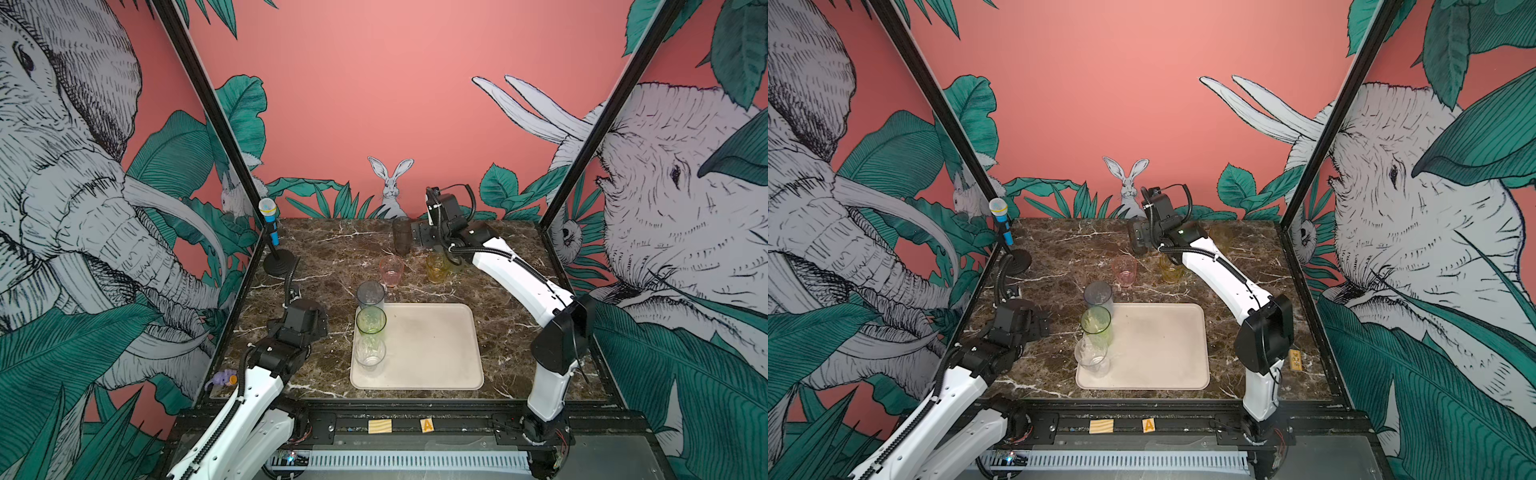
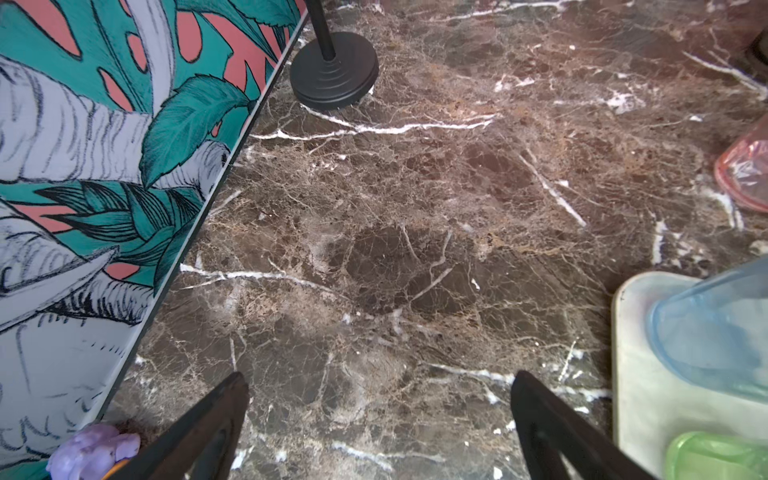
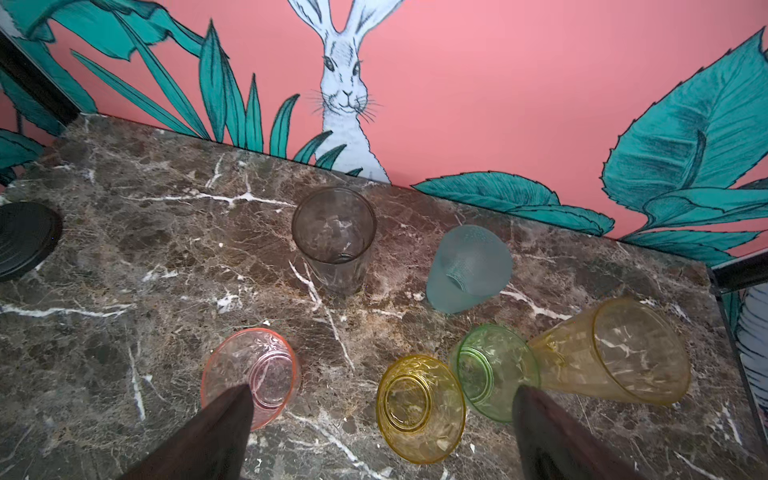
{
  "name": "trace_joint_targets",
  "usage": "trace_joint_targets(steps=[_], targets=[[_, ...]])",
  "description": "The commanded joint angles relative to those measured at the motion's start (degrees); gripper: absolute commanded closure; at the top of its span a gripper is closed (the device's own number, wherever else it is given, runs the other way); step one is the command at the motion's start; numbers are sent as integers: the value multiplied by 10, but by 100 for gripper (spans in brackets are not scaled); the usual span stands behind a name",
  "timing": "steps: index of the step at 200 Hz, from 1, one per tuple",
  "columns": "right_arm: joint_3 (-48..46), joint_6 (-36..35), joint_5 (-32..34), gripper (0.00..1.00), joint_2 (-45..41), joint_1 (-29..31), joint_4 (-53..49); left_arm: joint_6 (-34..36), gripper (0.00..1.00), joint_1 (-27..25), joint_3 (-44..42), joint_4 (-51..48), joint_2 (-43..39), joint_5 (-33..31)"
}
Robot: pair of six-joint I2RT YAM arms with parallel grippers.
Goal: Place the glasses into the tray
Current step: 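Raise and withdraw the left gripper while the right gripper moves toward the dark gray tumbler, then lower the open right gripper around the dark gray tumbler's rim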
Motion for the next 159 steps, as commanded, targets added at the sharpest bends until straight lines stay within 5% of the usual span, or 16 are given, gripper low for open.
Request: trace_joint_targets(steps=[1, 93, 159], targets=[[60, 17, -20, 1, 33, -13, -41, -7, 1, 2, -11, 15, -16, -21], [277, 45, -38, 1, 196, -38, -100, 3, 1, 2, -14, 24, -22, -23], [337, 80, -48, 1, 266, -42, -91, 0, 1, 2, -34, 41, -45, -24]])
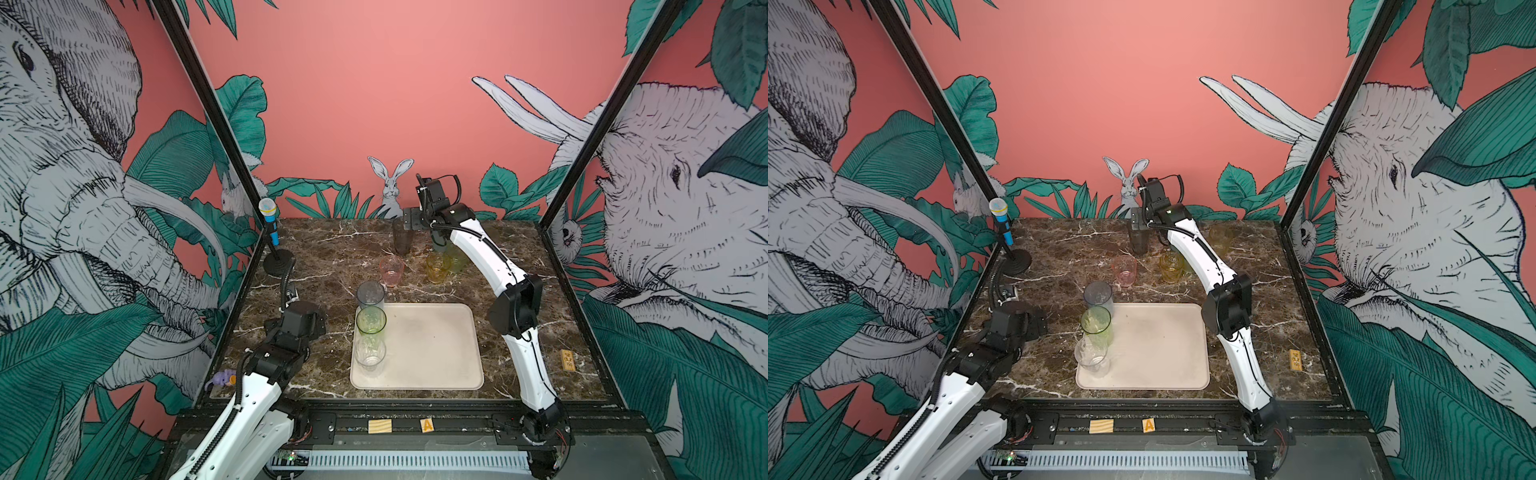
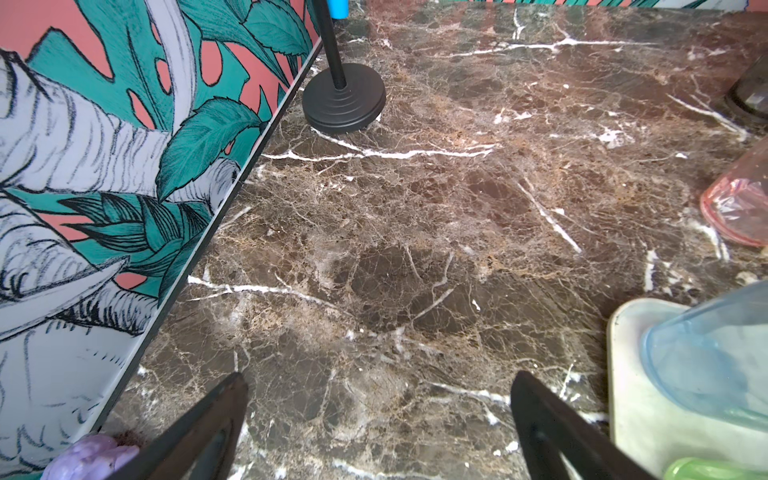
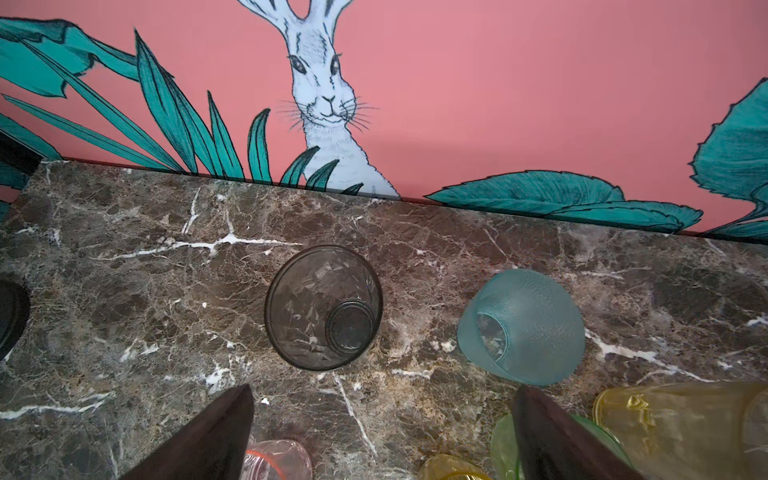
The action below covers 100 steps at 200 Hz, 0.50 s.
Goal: Place the glasses into the tray
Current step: 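Lower the open right gripper around the dark gray tumbler's rim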
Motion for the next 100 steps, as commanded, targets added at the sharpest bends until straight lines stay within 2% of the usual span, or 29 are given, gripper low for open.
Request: trace_joint_targets(steps=[1, 100], targets=[[29, 23, -5, 1, 19, -4, -1, -3, 1, 2, -18, 17, -16, -10], [62, 50, -26, 5, 75, -13, 16, -11, 1, 2, -41, 35, -45, 16]])
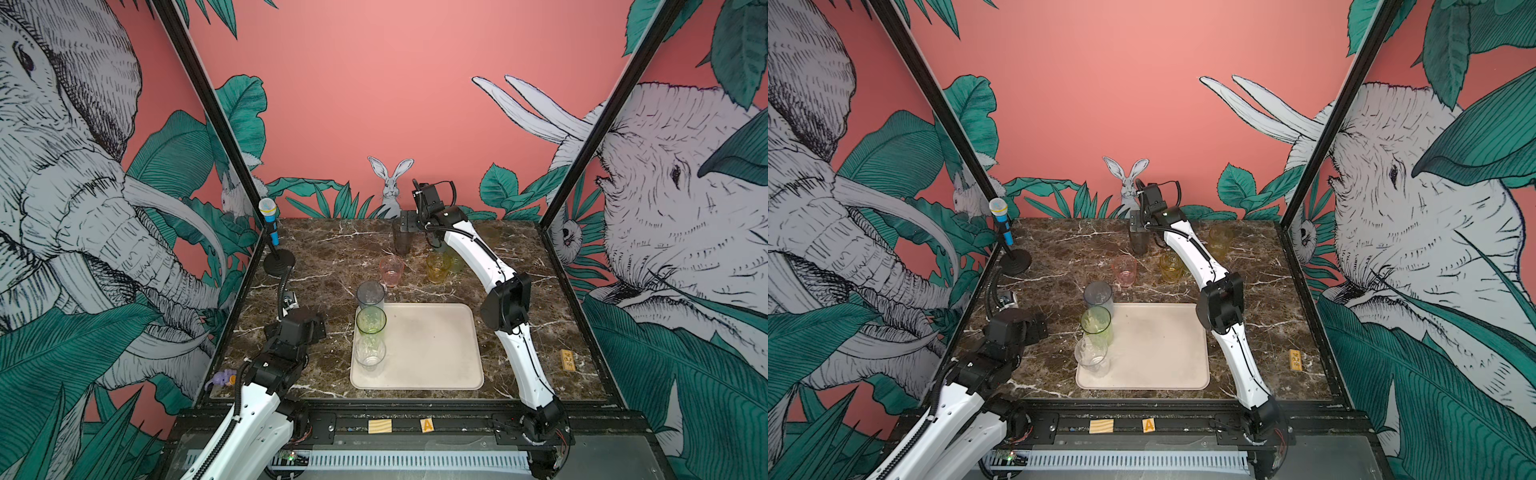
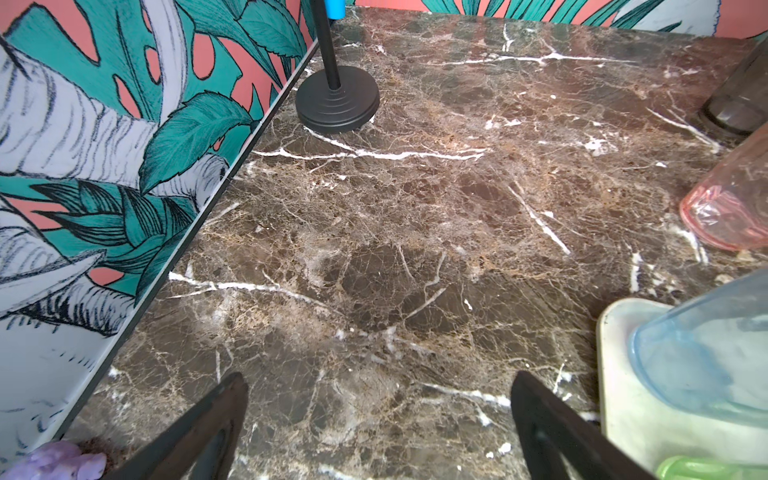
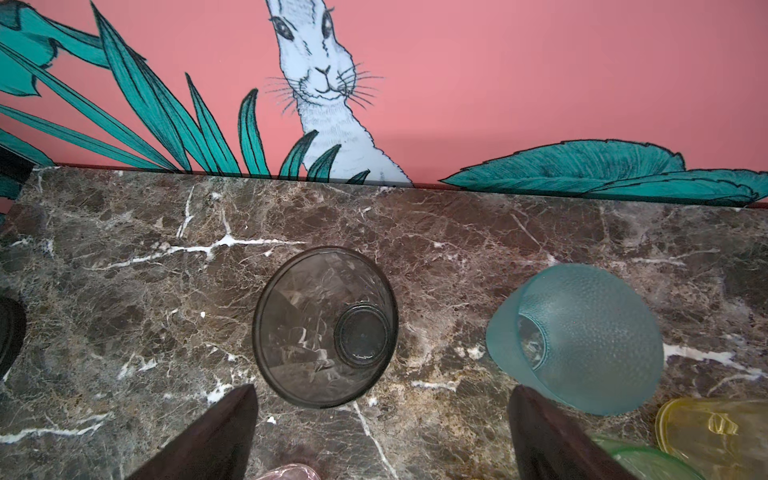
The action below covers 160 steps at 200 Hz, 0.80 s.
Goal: Place the glasses into the tray
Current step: 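Lower the open right gripper around the dark gray tumbler's rim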
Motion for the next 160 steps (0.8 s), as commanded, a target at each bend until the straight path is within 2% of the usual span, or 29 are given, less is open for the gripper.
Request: trace_joint_targets(steps=[1, 43, 160], targets=[[22, 16, -5, 5, 17, -5, 13, -4, 1, 2, -1, 9, -4, 2], [44, 27, -11, 6, 42, -8, 14, -3, 1, 2, 4, 4, -4, 1], [52, 45, -47, 19, 71, -14, 35, 27, 0, 2, 11, 2, -20, 27]])
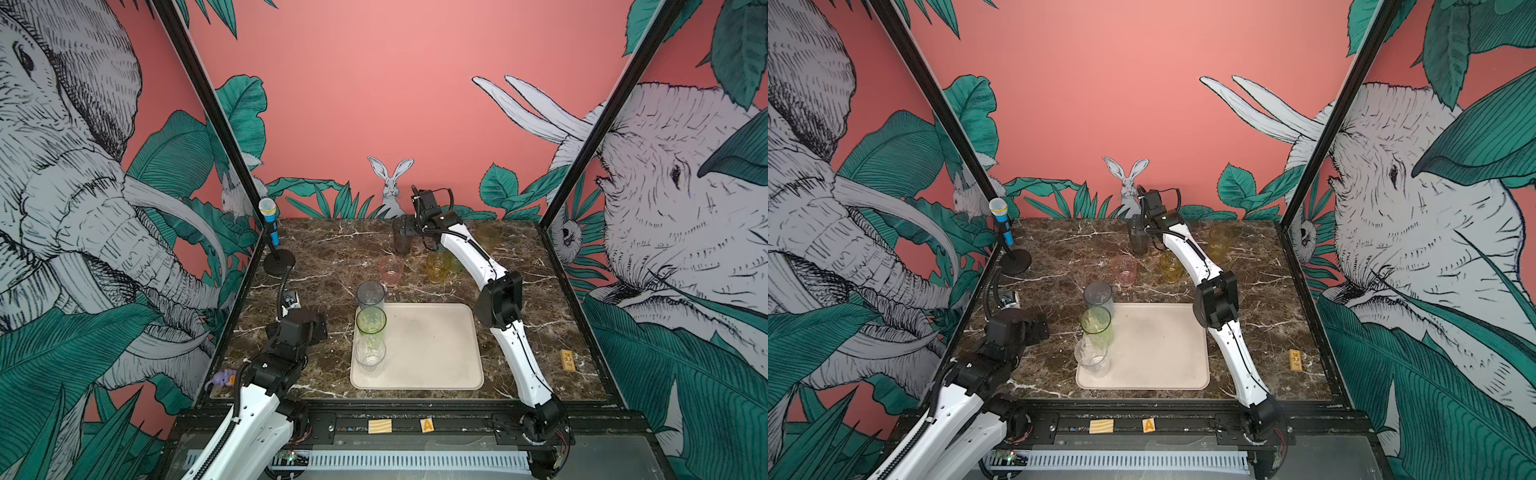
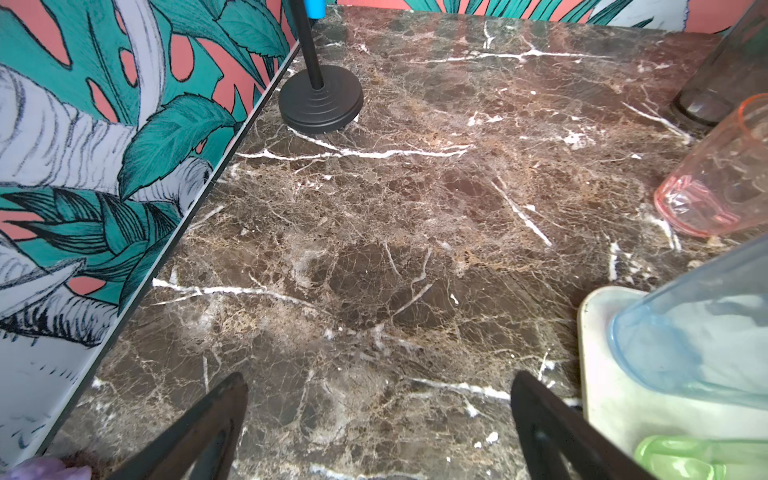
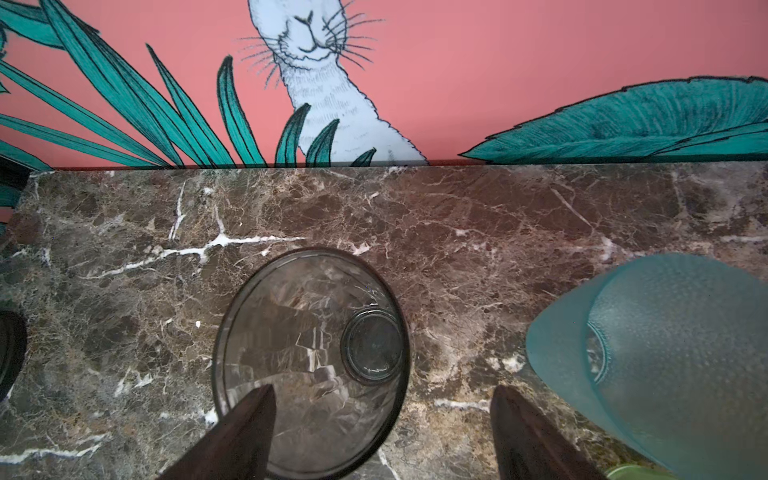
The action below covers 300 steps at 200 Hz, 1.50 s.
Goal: Place the glasses into the tray
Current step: 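Lower the open right gripper around the dark gray tumbler's rim, then close the right gripper on the dark gray tumbler and lift it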
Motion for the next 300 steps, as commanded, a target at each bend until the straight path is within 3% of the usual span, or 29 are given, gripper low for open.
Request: trace_joint_targets(steps=[1, 175, 300], targets=[[22, 8, -6, 19, 13, -3, 16, 12, 1, 2, 9, 3, -11, 4], [8, 37, -46, 56, 23, -14, 23, 14, 0, 2, 7, 5, -13, 9], [0, 38, -59, 66, 23, -20, 24, 14, 0, 2, 8, 6, -12, 11]])
